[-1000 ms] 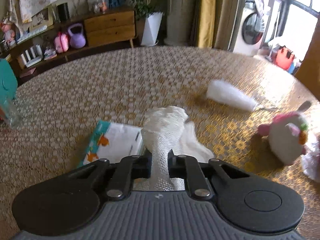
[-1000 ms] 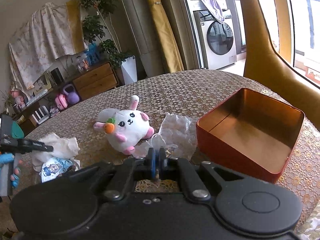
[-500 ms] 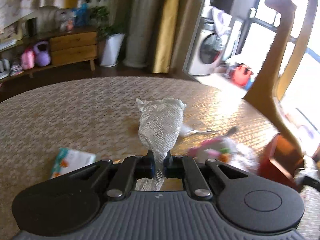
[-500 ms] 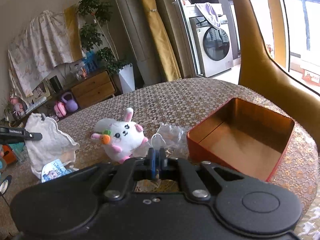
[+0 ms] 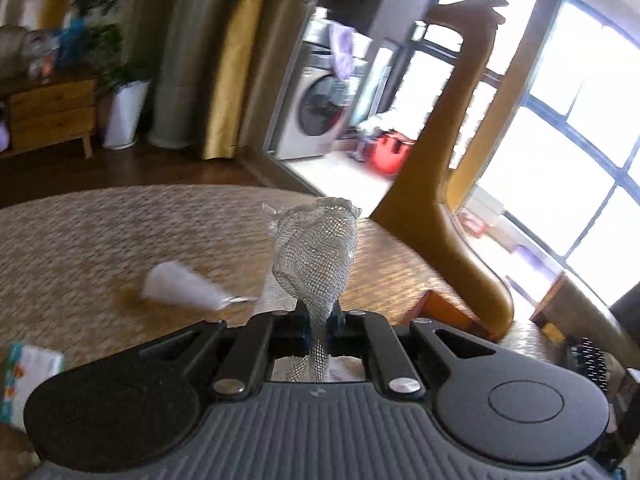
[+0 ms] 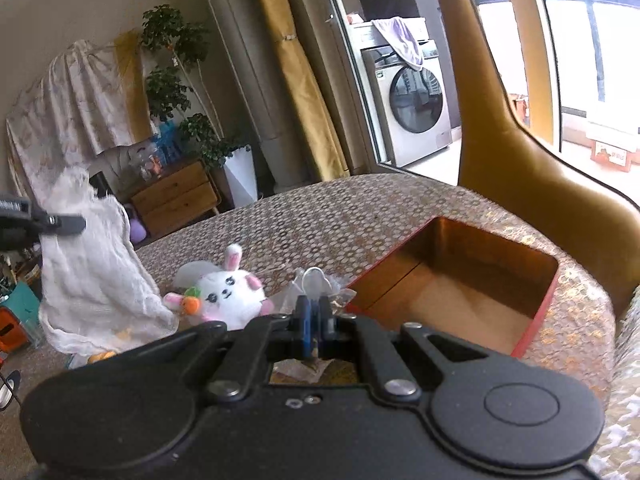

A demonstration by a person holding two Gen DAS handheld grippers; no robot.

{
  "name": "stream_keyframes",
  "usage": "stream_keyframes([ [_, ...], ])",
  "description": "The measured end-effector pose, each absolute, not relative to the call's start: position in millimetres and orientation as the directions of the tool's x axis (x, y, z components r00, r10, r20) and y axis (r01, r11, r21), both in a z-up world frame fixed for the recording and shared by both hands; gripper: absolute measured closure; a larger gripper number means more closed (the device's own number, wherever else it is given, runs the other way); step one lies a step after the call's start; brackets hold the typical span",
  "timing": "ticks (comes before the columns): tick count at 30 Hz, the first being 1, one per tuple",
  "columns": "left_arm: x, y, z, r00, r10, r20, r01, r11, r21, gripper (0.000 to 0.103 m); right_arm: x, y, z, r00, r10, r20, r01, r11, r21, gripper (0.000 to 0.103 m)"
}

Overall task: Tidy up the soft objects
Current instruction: 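Lower cloth into red tin box with left tool while right tool drops bag in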

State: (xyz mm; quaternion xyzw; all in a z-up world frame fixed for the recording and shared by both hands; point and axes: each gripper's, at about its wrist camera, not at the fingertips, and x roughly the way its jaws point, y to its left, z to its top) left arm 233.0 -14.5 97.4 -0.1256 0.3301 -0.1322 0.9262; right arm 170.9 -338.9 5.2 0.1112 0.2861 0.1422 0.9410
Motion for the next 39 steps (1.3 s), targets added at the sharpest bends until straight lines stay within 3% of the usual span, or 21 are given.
stream_keyframes([
  [7, 257, -82, 115, 0.726, -0.420, -0.544, 0.278, 0.903, -0.326, 0.096, 178, -366, 10, 0.817, 0.288, -0.500, -0.158, 0.945, 0.286, 0.100],
  [21, 305, -216, 73, 0.612, -0.551, -0.567, 0.447, 0.833, -0.327, 0.096, 210, -405, -14, 0.802, 0.208, -0.560, -0.069, 0.964, 0.259, 0.100],
  [28, 329, -261, 41, 0.580, -0.546, -0.605, 0.478, 0.829, -0.289, 0.096, 224, -418, -32, 0.781, 0.187, -0.596, -0.047, 0.969, 0.242, 0.100],
  [39, 359, -301, -31, 0.498, -0.444, -0.745, 0.490, 0.853, -0.181, 0.096, 260, -421, -67, 0.719, 0.157, -0.678, -0.038, 0.982, 0.187, 0.100],
])
